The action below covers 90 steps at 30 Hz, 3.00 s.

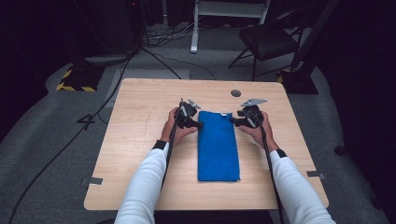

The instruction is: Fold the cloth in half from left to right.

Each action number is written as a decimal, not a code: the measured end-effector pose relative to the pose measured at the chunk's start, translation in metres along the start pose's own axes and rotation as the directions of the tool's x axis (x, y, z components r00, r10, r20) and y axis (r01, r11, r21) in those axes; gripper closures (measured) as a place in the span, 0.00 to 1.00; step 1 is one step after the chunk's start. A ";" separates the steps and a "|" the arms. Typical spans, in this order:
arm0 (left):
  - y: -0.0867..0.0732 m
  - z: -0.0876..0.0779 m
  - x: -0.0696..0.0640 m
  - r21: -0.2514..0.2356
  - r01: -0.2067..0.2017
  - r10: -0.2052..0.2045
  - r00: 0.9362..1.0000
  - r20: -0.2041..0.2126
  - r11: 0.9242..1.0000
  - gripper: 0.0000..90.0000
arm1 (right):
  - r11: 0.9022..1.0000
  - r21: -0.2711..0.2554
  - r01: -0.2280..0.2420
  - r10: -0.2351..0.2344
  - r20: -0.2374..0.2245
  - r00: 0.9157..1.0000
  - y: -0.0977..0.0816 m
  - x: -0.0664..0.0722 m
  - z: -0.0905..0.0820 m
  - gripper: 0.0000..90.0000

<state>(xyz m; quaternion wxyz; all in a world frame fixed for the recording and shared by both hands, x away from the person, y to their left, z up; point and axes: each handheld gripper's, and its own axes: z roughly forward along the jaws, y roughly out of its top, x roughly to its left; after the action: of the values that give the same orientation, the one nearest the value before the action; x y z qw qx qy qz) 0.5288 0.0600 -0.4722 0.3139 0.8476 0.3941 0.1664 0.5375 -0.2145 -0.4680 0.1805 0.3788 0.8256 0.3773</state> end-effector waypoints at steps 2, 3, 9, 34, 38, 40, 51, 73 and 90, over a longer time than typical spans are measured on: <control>0.006 0.006 0.003 0.008 0.018 -0.018 1.000 -0.016 1.000 0.25 | 1.000 0.024 0.006 -0.006 0.007 1.000 0.005 0.001 0.009 0.49; 0.009 0.008 0.005 0.005 0.026 -0.026 0.999 -0.026 1.000 0.25 | 1.000 0.029 0.007 -0.007 0.007 1.000 0.006 0.002 0.011 0.50; 0.018 0.020 0.005 0.018 0.060 -0.059 0.997 -0.046 0.998 0.28 | 0.998 0.062 0.008 -0.009 0.016 1.000 0.010 0.007 0.027 0.49; 0.015 0.035 0.004 0.044 0.068 -0.070 0.997 0.037 0.997 0.55 | 0.991 0.132 -0.034 0.037 -0.023 0.999 0.010 0.008 0.044 0.70; 0.017 0.034 0.000 0.051 0.023 -0.026 0.997 0.068 0.998 0.76 | 0.992 0.123 -0.026 0.033 -0.061 0.998 0.010 0.011 0.044 0.88; 0.017 0.034 -0.002 0.054 0.014 -0.018 0.997 0.076 0.998 0.82 | 0.992 0.125 -0.021 0.029 -0.068 0.997 0.011 0.012 0.044 0.91; 0.025 0.036 -0.006 0.045 -0.021 0.020 1.000 0.014 0.999 0.94 | 0.995 0.098 0.021 -0.019 -0.027 0.999 0.017 0.014 0.042 0.93; 0.067 0.001 -0.004 -0.108 -0.046 0.036 0.995 -0.098 0.993 0.94 | 0.995 -0.039 0.095 -0.092 0.069 0.993 0.062 0.009 0.005 0.93; 0.052 -0.021 0.002 -0.186 -0.049 0.040 0.998 -0.049 0.981 0.89 | 0.986 -0.115 0.123 -0.122 0.017 0.992 0.059 0.015 -0.013 0.94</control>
<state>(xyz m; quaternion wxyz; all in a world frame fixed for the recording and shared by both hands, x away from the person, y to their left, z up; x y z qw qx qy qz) 0.5483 0.0439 -0.4222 0.3795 0.8190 0.3646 0.2288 0.5493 -0.1839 -0.4147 0.2288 0.3181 0.8232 0.4108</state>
